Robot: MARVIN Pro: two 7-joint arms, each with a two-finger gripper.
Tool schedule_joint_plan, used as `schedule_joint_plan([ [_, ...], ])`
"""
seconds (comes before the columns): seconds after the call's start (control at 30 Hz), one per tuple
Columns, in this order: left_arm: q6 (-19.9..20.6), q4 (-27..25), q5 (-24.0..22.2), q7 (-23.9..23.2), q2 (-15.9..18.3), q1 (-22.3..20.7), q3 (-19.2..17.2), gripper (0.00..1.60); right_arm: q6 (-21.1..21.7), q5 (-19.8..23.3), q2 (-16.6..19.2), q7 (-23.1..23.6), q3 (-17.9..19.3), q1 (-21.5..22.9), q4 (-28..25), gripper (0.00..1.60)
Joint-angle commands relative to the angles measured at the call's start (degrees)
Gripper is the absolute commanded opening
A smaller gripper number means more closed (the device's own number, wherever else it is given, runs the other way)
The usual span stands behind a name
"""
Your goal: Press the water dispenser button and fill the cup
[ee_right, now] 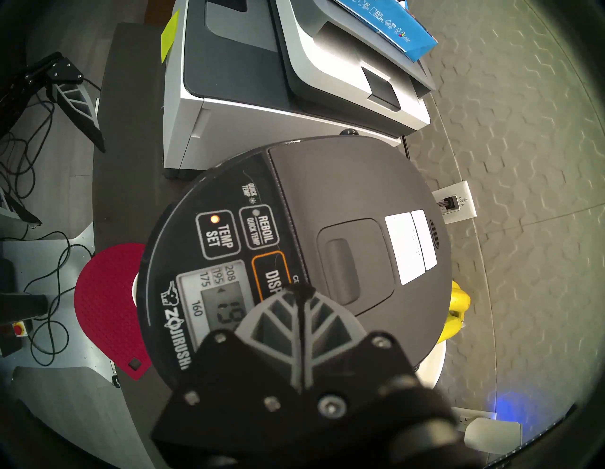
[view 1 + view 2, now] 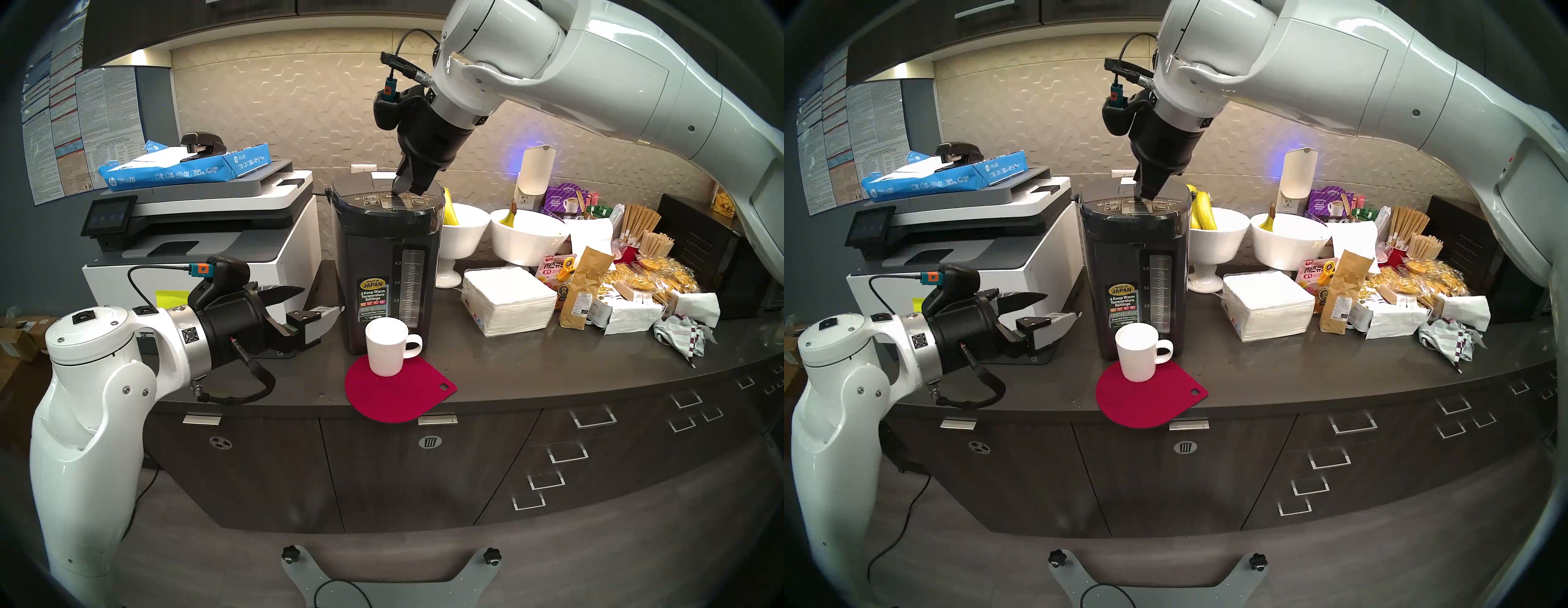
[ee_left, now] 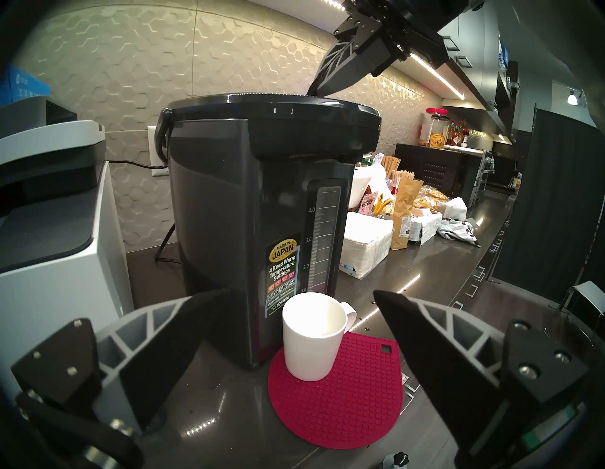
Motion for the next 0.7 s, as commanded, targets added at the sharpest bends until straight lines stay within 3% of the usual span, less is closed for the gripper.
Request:
schedule_joint_plan([
  [0.0,0.0,-0.7,0.0,0.0,0.0,0.0,0.0,1.6,0.4,-0.7,1.1,1.2,-1.4,0.4,-0.2,0.0],
  [0.43,0.0,-0.7,0.0,0.0,0.0,0.0,0.0,1.6,2.3,-0.6,4.4,1.0,-0.1,0.4,-5.6,0.0],
  [0.67,0.0,-0.7,0.0,0.0,0.0,0.0,0.0,1.6,3.2,0.1,4.2,0.3,0.8,-0.2,-6.2,0.0],
])
